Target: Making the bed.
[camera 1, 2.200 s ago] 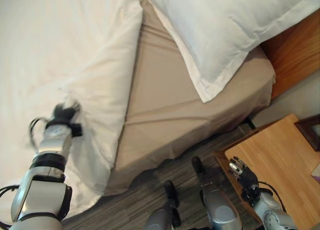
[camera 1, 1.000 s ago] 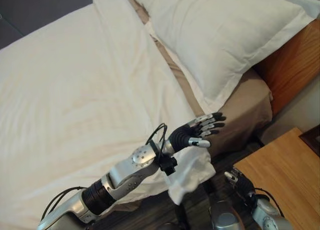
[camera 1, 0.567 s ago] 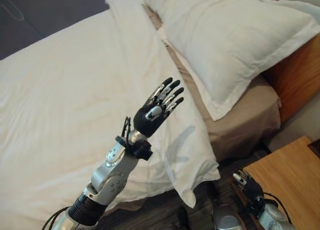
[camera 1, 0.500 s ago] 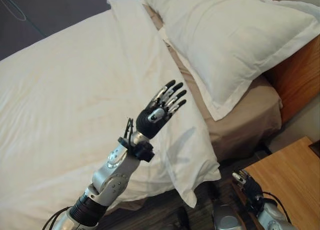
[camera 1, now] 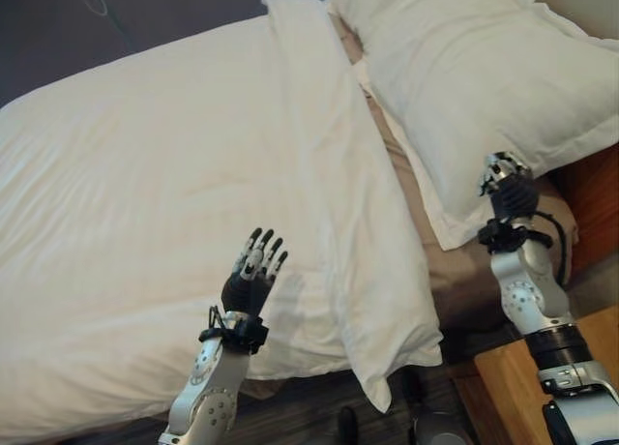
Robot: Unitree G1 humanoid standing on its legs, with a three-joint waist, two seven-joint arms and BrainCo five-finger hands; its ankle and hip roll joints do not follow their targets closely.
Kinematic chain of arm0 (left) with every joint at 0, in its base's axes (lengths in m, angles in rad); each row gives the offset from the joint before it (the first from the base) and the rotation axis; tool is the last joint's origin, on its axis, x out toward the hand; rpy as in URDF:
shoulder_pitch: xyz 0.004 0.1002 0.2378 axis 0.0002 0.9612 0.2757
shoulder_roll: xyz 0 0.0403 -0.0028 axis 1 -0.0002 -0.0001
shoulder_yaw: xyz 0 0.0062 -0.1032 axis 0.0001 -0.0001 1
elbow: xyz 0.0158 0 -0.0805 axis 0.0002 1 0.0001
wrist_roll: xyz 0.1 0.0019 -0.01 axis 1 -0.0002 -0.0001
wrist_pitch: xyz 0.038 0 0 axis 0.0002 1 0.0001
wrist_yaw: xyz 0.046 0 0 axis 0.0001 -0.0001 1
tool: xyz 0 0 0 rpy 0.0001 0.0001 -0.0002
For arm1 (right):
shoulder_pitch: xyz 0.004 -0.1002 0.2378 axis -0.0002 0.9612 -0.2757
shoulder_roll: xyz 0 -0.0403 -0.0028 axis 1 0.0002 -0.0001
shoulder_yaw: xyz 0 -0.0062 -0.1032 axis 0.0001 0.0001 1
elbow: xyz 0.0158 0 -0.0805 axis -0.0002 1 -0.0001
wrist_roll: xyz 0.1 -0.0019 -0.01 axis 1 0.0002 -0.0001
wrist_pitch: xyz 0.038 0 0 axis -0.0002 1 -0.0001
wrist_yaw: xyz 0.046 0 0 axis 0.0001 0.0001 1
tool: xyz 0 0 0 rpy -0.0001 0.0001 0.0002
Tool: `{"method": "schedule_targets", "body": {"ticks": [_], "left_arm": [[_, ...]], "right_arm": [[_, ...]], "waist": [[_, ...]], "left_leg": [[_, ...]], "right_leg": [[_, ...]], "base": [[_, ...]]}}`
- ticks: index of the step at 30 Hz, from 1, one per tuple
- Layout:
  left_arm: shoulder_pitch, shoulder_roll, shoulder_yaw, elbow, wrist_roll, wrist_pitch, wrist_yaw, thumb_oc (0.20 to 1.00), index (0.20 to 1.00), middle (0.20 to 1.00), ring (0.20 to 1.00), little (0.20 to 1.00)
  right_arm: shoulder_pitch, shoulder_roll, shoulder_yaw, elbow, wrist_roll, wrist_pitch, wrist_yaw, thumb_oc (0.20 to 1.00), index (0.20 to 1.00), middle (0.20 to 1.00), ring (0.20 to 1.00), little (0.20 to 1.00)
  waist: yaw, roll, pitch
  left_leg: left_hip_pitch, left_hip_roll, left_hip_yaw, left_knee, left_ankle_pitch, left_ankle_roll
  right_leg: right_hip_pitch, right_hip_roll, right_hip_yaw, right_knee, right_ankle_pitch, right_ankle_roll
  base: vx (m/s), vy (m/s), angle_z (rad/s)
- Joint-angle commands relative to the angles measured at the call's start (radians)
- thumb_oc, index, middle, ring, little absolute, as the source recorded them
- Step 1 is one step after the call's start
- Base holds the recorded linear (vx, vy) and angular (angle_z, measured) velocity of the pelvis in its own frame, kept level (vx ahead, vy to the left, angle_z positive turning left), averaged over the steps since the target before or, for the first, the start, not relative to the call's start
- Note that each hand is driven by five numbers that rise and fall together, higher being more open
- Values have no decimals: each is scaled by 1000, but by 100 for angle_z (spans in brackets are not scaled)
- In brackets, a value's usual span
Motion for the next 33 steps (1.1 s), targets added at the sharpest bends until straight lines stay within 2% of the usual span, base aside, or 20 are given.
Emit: {"method": "schedule_targets", "body": {"ticks": [1, 5, 11, 17, 22, 27, 33], "left_arm": [[-13, 40, 13, -18, -14, -30, -9, 1000, 1000, 1000, 1000, 1000], [-6, 37, 15, -16, -13, -24, -5, 1000, 1000, 1000, 1000, 1000], [-7, 29, 31, 4, -14, -31, 11, 1000, 1000, 1000, 1000, 1000], [-18, 21, 37, 16, -4, -41, 16, 1000, 1000, 1000, 1000, 1000], [-23, 14, 37, 15, -5, -58, 22, 1000, 1000, 1000, 1000, 1000], [-1, -1, 74, 16, 11, -64, 28, 1000, 1000, 1000, 1000, 1000], [15, -30, 142, 33, 24, -75, 12, 1000, 1000, 1000, 1000, 1000]], "right_arm": [[-67, 58, 48, 43, 100, -14, 64, 200, 200, 200, 200, 200], [-54, 127, 139, 87, 162, 33, 120, 200, 200, 200, 200, 200], [-36, 207, 239, 139, 195, 87, 154, 200, 200, 200, 200, 200], [-11, 254, 307, 219, 166, 123, 182, 200, 200, 200, 200, 200], [12, 263, 295, 319, 84, 129, 169, 200, 200, 200, 200, 200], [212, 244, 256, 421, 98, 164, 180, 200, 200, 200, 200, 200], [468, 152, 66, 553, 24, 174, 230, 200, 200, 200, 200, 200]], "waist": [[6, -68, -36], [23, -68, -32], [47, -66, -25], [62, -58, -16], [64, -50, -9], [38, -51, -5], [-13, -66, -13]], "left_leg": [[-50, -29, -17, 6, 67, -4], [-51, -29, -22, 6, 68, -4], [-55, -29, -27, 6, 71, -6], [-61, -30, -35, 6, 76, -8], [-68, -32, -40, 6, 80, -10], [-66, -30, -40, 6, 79, -10], [-54, -27, -26, 6, 68, -13]], "right_leg": [[101, -50, 32, 13, -96, 59], [102, -50, 26, 13, -97, 59], [103, -53, 18, 13, -99, 59], [102, -53, 8, 13, -102, 59], [97, -52, 3, 13, -102, 59], [99, -51, 0, 13, -102, 58], [102, -50, 6, 13, -107, 62]], "base": [[0, 0, 0], [0, 0, 0], [-1, -11, 3], [-8, -12, 7], [-3, -5, 3], [4, 2, 1], [15, 6, -1]]}}
